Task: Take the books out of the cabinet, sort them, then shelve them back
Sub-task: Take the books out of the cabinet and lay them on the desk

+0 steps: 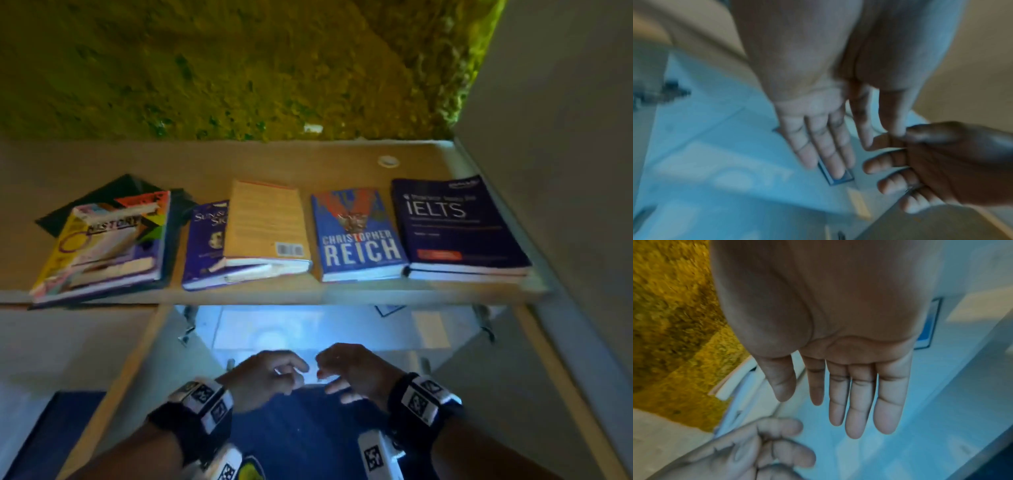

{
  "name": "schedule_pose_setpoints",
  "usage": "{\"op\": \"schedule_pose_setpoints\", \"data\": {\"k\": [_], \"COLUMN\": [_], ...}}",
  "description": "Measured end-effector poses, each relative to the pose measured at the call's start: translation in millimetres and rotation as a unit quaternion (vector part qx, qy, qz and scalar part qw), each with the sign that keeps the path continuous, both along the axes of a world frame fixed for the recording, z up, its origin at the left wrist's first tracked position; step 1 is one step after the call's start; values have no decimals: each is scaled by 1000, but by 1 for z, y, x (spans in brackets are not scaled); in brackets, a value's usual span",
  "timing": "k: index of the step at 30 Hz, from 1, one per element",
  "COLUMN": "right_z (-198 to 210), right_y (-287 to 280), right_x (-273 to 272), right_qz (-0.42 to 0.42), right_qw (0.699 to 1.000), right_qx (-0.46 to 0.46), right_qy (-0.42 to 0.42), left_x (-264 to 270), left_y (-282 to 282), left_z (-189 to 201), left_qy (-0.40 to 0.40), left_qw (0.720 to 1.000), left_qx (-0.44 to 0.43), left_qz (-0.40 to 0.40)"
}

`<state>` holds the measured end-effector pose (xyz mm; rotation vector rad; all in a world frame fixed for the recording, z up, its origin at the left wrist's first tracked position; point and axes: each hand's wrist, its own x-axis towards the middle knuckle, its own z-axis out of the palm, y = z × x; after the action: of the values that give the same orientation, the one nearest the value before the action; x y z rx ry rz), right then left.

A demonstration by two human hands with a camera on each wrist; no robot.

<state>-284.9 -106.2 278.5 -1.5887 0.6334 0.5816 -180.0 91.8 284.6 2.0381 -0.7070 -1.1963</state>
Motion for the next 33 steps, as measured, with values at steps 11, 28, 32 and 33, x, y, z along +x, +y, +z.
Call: {"op": "schedule_pose_setpoints", "data": {"k": [11,28,32,33], "right_z": [-201,-333,-331,-334], "right_y": [-182,-210,-270,-287], "right_x": [15,97,103,102], "right_qz": [-6,74,-85,-114], "right_qw": [961,882,868,860], "right_qx": [-276,-436,-462,-479], "right_qy": [-15,-164,-161,-136], "left_x": [57,155,168,170], "left_y": [-194,-341,-352,-357], "left_z": [-178,-336,-340,-340], "left_qy": [-118,-69,3,12], "left_qw": [992,987,981,983], "left_qx": [38,-93,-68,-48], "left_qz": [-11,114,182,179]}}
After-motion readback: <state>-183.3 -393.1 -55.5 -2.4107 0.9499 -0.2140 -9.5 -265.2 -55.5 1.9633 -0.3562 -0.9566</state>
